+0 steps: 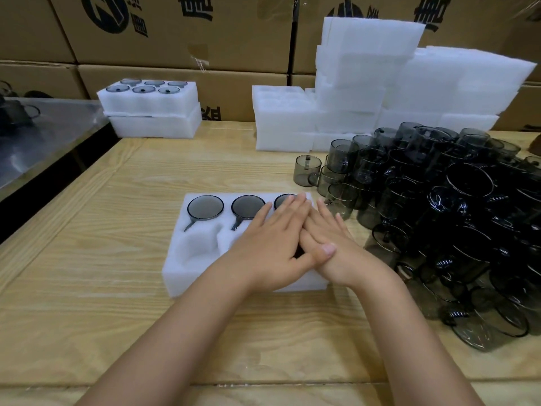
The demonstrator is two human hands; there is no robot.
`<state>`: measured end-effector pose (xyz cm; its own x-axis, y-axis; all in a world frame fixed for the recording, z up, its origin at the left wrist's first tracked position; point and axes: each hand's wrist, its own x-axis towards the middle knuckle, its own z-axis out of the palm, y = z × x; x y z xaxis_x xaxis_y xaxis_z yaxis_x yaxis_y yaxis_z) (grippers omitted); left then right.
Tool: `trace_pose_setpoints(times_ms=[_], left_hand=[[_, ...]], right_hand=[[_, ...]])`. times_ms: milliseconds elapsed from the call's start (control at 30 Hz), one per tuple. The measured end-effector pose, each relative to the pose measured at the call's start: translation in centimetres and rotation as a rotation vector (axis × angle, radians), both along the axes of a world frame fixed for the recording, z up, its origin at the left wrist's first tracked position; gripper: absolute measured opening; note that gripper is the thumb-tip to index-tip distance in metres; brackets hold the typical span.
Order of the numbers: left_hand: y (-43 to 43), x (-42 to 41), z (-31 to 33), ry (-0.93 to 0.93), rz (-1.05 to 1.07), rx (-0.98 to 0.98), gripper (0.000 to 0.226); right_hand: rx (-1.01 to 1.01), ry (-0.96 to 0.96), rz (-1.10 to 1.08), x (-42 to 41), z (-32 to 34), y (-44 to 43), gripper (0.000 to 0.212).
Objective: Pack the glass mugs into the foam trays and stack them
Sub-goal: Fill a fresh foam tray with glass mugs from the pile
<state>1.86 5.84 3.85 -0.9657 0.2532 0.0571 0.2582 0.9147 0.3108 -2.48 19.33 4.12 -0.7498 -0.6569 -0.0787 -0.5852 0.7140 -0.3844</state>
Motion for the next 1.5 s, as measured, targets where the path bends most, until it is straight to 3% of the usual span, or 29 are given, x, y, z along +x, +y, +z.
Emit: trace_pose_setpoints(times_ms=[200,300,433,533,633,733,800,933,1033,1233,1333,1433,1500], left_hand=[[0.2,0.4,0.6,-0.055,0.067,-0.013,0.106],[0.3,0.6,0.3,-0.009,0.086,-0.029,0.102],[0.5,1.1,-0.3,0.151,0.151,-0.116,0.101],[0.4,1.1,-0.3,0.225,0.163,-0.187,0.11],[0.1,0.4,-0.3,0.216,0.162,-0.262,0.109],[0.2,0.3,0.0,0.206,0.166,-0.277,0.106],[0.3,0.7,-0.2,0.334,0.158,-0.231,0.096],[0.0,1.2,-1.5,0.9,0.119,-0.15,0.056],[-0.3,1.7,-1.2,1.006,0.188,0.012,0.052],[-2.4,2.4,0.5,0.955,0.37,0.384,0.036],[-3.4,2.5,1.3,0.813,0.462,0.584,0.034],[-4.5,2.2,1.3,0.637,0.44,0.737,0.021],[-5.0,2.1,1.2,0.471,0.347,0.832,0.04]], right_hand=[[0.135,0.076,-0.072,0.1,0.0,-0.4,0.056],[0.079,0.037,-0.089,0.3,-0.1,-0.5,0.055],[-0.098,-0.041,-0.138,-0.2,-0.6,-0.6,0.057],[-0.249,0.016,-0.146,-0.9,-1.1,-1.1,0.056],[-0.656,0.057,-0.382,-1.8,-1.1,-1.1,0.04],[-0.807,-0.019,-0.568,-3.3,-1.3,-0.2,0.038],[-0.754,-0.006,-0.609,-3.8,-1.8,0.1,0.04],[-0.503,0.197,-0.529,-3.9,-2.8,0.0,0.043],[-0.41,0.283,-0.536,-3.9,-2.9,-0.1,0.046],[-0.544,0.3,-0.588,-4.0,-2.7,0.2,0.044],[-0.747,0.266,-0.628,-3.6,-1.6,0.2,0.039],[-0.968,0.229,-0.574,-2.6,-0.4,-0.5,0.021],[-1.045,0.292,-0.463,-1.3,0.3,-1.1,0.005]])
